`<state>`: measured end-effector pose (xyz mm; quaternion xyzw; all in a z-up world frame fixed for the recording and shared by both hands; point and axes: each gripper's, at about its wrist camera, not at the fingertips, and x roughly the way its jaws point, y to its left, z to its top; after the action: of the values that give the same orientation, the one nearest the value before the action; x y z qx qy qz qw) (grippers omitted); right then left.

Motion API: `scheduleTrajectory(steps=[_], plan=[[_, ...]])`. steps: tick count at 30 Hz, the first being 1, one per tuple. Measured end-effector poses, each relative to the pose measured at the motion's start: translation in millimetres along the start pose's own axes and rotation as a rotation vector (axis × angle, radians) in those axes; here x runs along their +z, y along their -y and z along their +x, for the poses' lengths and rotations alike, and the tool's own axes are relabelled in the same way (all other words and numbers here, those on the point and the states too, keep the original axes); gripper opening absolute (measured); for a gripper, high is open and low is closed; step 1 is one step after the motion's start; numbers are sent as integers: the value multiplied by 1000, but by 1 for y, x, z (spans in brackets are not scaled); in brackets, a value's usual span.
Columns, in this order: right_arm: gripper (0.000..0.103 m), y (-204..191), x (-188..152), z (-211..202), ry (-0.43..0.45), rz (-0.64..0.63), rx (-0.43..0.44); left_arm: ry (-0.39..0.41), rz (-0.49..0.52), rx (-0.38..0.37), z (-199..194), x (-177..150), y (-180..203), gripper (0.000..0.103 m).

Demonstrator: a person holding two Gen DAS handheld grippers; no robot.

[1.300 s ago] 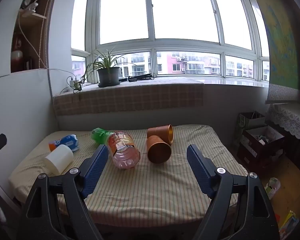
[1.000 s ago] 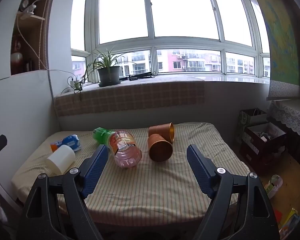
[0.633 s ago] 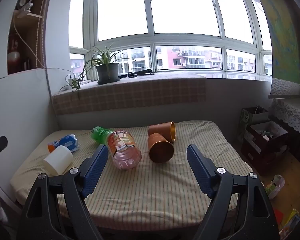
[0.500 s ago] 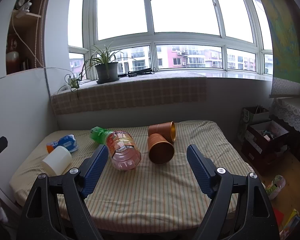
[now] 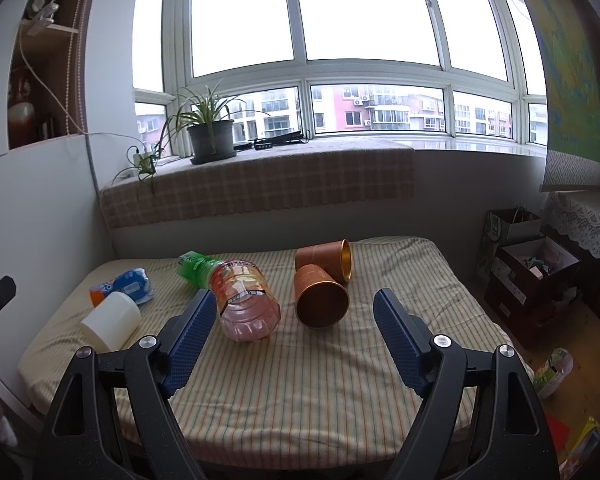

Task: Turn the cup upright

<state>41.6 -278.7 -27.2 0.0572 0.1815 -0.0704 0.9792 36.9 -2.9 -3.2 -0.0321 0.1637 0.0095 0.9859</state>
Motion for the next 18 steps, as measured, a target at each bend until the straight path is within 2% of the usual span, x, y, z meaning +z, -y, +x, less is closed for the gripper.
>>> scheduleTrajectory(steps=[18], plan=[[81,-1,-3,1,-7,5,-1,2,1,3,1,-2,3,103]])
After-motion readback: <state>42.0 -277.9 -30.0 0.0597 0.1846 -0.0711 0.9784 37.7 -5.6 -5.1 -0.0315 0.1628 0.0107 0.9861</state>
